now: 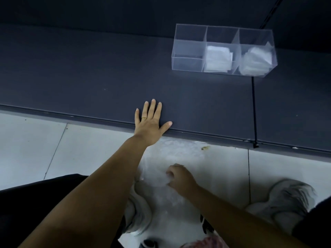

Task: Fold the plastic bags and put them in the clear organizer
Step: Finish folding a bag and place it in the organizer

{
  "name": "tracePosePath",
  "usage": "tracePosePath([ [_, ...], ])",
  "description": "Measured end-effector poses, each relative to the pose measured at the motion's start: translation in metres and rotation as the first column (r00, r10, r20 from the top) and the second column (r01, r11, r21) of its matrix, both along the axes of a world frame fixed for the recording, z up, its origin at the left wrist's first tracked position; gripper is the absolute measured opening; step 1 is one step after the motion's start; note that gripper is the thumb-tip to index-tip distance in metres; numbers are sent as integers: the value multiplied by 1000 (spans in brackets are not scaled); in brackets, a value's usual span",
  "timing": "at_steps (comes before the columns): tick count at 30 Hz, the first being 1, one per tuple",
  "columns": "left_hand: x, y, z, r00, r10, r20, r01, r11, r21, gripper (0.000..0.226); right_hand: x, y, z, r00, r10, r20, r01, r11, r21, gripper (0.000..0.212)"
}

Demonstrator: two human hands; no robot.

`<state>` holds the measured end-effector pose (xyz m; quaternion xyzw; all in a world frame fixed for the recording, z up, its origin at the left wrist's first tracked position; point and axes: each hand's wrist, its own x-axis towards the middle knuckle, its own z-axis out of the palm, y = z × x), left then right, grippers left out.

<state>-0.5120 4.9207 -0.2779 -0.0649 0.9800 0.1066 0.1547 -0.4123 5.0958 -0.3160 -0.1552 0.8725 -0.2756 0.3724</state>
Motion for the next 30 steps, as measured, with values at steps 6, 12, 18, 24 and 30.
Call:
tracePosePath([
  [6,-3,5,30,991,79,105,-97,979,180,72,-48,49,67,963,-251,102,271,911,-312,48],
  [12,0,45,114,878,58,476,-471,291,833,79,-97,96,152,809,-472,351,588,645,-488,33],
  [18,3,92,156,956,216,199,-265,342,902,19,-112,135,201,908,-315,275,415,758,-504,40],
  [24,12,114,175,848,166,-503,188,794,579,14,-122,150,251,886,-408,222,452,653,-608,63],
  [30,22,120,172,617,-10,-787,156,982,111,37,-125,136,249,711,-703,23,527,511,-679,12],
])
